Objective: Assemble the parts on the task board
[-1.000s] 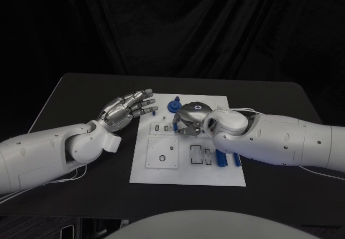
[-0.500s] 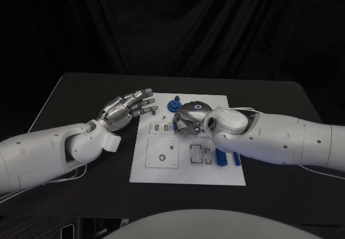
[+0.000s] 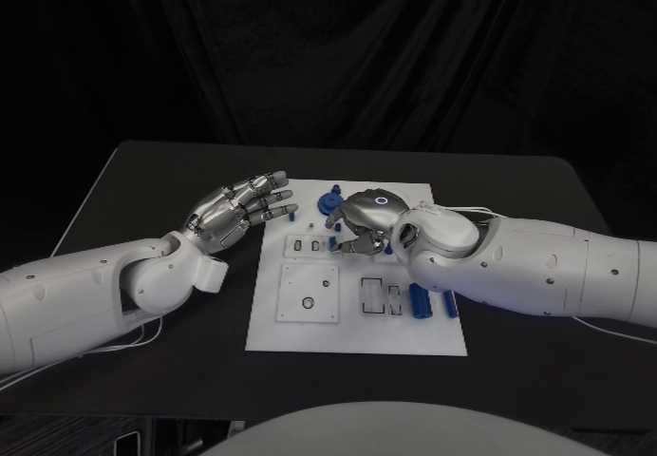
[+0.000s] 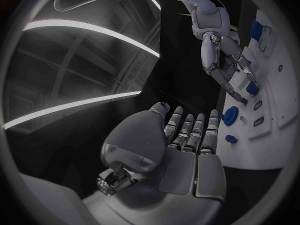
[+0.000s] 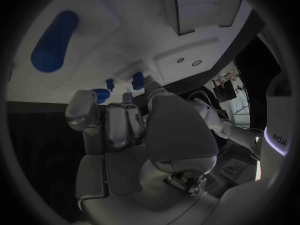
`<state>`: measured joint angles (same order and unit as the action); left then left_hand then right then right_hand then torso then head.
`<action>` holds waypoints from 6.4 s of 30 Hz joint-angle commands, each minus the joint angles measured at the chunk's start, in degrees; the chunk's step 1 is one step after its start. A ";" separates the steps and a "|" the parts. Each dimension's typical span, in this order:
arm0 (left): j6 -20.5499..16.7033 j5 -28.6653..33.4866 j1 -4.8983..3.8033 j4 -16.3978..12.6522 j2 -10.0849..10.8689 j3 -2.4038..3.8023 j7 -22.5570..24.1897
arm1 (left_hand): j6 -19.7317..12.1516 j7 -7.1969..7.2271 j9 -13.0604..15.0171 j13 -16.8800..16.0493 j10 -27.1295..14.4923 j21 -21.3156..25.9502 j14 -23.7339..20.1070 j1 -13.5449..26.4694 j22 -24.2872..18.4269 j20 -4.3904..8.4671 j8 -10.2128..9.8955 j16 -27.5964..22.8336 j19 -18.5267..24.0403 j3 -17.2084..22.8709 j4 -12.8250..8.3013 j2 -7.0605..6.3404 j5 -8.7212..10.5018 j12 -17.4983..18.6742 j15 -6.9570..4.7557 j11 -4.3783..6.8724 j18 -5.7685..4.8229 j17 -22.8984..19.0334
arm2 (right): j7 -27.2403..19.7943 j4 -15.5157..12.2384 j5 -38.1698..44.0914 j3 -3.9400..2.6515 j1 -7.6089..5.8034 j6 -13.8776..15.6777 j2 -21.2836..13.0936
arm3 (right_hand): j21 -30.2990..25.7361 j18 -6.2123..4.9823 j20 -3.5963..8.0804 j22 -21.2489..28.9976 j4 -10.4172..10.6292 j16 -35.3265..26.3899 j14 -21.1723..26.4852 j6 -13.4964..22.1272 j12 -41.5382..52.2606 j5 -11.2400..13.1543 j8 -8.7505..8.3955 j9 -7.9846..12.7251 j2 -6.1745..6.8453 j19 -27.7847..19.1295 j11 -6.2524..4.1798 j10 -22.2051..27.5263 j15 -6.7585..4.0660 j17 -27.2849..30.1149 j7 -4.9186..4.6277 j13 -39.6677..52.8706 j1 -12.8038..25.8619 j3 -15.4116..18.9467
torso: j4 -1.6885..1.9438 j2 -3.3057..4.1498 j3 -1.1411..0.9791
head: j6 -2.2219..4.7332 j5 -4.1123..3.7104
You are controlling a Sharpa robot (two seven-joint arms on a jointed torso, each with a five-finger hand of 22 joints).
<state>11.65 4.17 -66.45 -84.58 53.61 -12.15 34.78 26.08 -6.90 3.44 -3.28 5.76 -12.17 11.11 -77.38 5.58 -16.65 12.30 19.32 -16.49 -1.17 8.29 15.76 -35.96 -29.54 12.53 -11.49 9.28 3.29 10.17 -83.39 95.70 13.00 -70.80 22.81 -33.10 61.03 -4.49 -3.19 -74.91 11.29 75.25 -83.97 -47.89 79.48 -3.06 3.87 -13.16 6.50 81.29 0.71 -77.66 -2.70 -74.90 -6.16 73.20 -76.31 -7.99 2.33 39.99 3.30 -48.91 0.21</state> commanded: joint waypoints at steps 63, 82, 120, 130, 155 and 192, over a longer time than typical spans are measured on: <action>-3.61 -67.07 -14.64 10.48 -19.62 0.08 -34.50 | 22.75 -2.91 0.62 -10.65 45.89 -37.07 43.15 4.73 20.08 6.77 -0.84 39.63 -28.73 -4.99 7.83 -4.97 27.42 -13.62 -9.00 5.26 0.84 17.71 | -1.88 -7.69 -1.49 1.21 -5.66 -4.68 -21.72 | -2.96 -1.12 0.06 -7.56 2.94 -4.40 -1.24 -7.28 -3.29 -6.14 2.48 0.14 -4.95 -0.11 -0.28 2.08 -0.48 -1.52 0.25 -4.35 -7.70 -3.99 | -1.86 -5.14 -3.45 | 1.03 3.45; -2.08 -67.23 -13.40 10.50 -20.57 0.08 -51.72 | 27.79 -0.28 7.19 -83.29 81.35 -66.37 78.89 9.49 59.70 9.77 1.30 70.68 -51.91 -1.69 6.48 -6.46 25.94 -58.94 -11.93 8.25 -3.68 86.71 | -2.26 -7.03 -1.49 1.21 -4.70 -4.71 -21.43 | -3.31 -1.15 0.16 -7.51 2.89 -4.66 -1.26 -7.34 -3.54 -7.88 2.27 0.30 -5.03 -0.09 -0.32 2.15 -0.55 -1.31 0.25 -4.68 -8.38 -4.50 | -1.93 -4.89 -3.65 | 0.26 4.19; -2.52 -67.23 -8.76 11.60 -21.11 0.09 -54.44 | 24.46 3.24 38.63 -86.72 84.24 -69.13 78.89 17.54 68.17 12.58 18.74 70.68 -57.97 -2.09 7.67 -6.31 26.16 -60.46 -14.92 11.42 -5.01 86.71 | -1.25 -5.74 -1.49 1.20 -4.09 -4.49 -21.04 | -4.78 -1.35 0.16 -7.23 2.90 -5.71 -1.06 -7.44 -4.37 -11.04 1.97 0.53 -5.10 -0.33 -0.26 2.79 -0.51 -0.57 0.16 -5.82 -8.91 -5.34 | -1.93 -4.88 -3.63 | -1.09 4.52; -2.01 -67.23 -8.45 11.63 -21.53 0.09 -54.55 | 24.24 3.18 38.84 -86.72 84.24 -68.86 78.89 17.37 67.83 12.56 18.48 70.68 -57.60 -2.03 7.59 -6.32 26.01 -60.46 -14.89 11.38 -4.92 86.71 | -1.26 -5.21 -1.49 1.20 -3.79 -4.23 -20.75 | -5.09 -1.40 0.16 -7.16 2.86 -5.92 -1.01 -7.42 -4.49 -11.26 1.93 0.56 -5.10 -0.40 -0.25 2.90 -0.51 -0.42 0.15 -5.99 -8.98 -5.44 | -1.91 -4.90 -3.57 | -1.09 4.41; -0.27 -67.23 -8.13 12.36 -22.86 0.09 -56.09 | 23.63 2.95 39.47 -86.72 84.24 -67.57 78.89 16.31 66.20 12.42 17.13 70.68 -55.91 -1.51 6.91 -6.40 25.77 -60.46 -14.73 11.18 -4.49 86.71 | -2.07 -4.51 -1.49 1.20 -3.31 -3.15 -20.21 | -5.31 -1.43 0.17 -7.11 2.74 -6.20 -0.96 -7.70 -4.56 -11.55 2.03 0.52 -5.06 -0.42 -0.20 2.91 -0.49 -0.22 0.16 -6.08 -9.14 -5.59 | -1.92 -4.84 -3.63 | -1.09 4.10; 0.38 -67.23 -7.65 13.01 -23.65 0.09 -55.68 | 24.00 2.77 39.65 -86.72 84.24 -66.55 78.89 14.94 65.36 12.21 14.96 70.68 -54.99 -0.49 5.76 -6.41 24.70 -60.46 -14.53 10.98 -4.24 86.71 | -1.59 -3.83 -1.50 1.20 -3.00 -3.25 -19.50 | -5.82 -1.51 0.16 -6.99 2.70 -6.75 -0.85 -7.82 -4.87 -11.72 2.06 0.52 -4.98 -0.52 -0.16 3.18 -0.47 0.18 0.15 -6.55 -9.18 -5.66 | -1.92 -4.93 -3.53 | -1.09 3.89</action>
<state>11.53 -63.18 -74.22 -71.57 30.13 -12.12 -21.42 50.05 -3.99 43.03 -74.99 83.95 -79.08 84.04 -61.82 71.03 -4.50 27.56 89.85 -71.89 -1.63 14.35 9.37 -11.11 -89.80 -2.15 -0.45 4.37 74.91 7.83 -87.28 94.01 14.21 -73.95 18.99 -52.59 55.58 -5.40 -3.03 -74.94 13.90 68.71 -83.97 -55.48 74.82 -14.40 6.10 -12.69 1.46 81.13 0.73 -74.59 -2.70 -74.77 -5.96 66.68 -84.83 -13.30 0.34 35.08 -0.23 -50.01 4.14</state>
